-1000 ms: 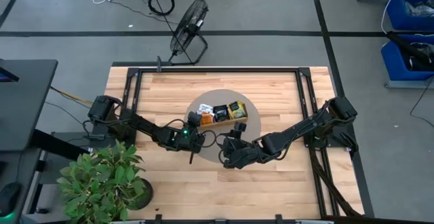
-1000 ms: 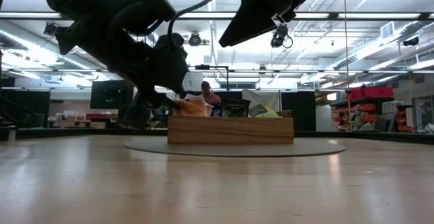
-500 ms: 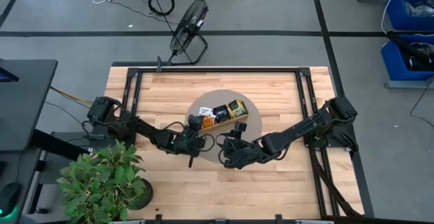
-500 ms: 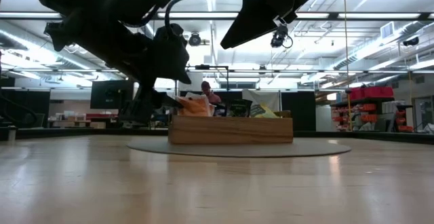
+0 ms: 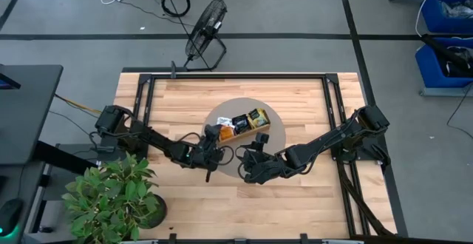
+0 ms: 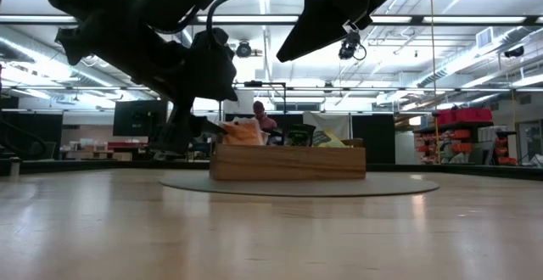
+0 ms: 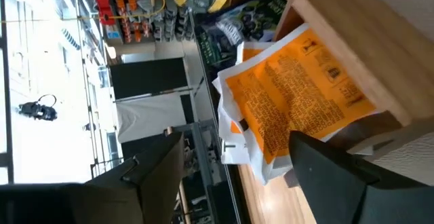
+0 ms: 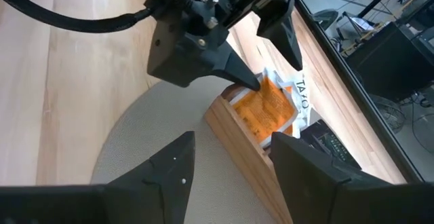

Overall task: Pick & Place Tea
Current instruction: Put the white tea bag into the left section of the wooden organizer, then return to Home Position

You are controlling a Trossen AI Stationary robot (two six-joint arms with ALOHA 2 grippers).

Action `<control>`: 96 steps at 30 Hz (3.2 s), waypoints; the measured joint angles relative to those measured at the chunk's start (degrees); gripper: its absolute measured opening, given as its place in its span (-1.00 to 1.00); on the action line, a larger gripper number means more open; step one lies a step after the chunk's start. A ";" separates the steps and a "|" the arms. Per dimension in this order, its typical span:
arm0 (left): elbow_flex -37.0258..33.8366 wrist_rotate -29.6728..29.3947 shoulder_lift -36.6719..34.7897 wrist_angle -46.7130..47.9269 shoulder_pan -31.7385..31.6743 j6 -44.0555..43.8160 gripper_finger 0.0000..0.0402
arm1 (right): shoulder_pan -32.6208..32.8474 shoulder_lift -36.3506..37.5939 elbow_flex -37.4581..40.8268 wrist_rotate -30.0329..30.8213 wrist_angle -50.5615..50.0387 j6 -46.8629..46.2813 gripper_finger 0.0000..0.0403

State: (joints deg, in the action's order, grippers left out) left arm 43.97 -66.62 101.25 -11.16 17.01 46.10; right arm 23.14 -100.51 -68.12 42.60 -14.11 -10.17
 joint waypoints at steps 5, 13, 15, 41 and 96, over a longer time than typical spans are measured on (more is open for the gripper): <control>0.00 0.86 -0.02 -0.29 0.57 -0.33 0.42 | 0.00 0.00 0.00 -0.01 -0.04 0.00 0.01; 0.00 0.59 -0.07 -1.34 0.57 -0.35 0.58 | 0.00 0.00 0.00 -0.01 -0.04 -0.01 0.01; 0.02 0.52 -0.11 -1.35 0.57 -0.35 0.62 | 0.00 0.00 0.00 -0.03 -0.04 -0.04 0.01; 0.00 -1.98 -0.04 -2.82 2.19 2.62 0.79 | 0.00 -0.01 0.00 -0.17 -0.04 -0.28 0.01; -27.38 36.24 -31.89 -42.17 -4.70 -22.46 0.41 | 0.35 -0.02 0.00 3.51 -3.72 0.15 -0.18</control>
State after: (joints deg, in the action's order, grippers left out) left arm 16.58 -30.38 69.37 -53.33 12.31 23.65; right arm 23.48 -100.53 -68.12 46.11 -17.83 -10.02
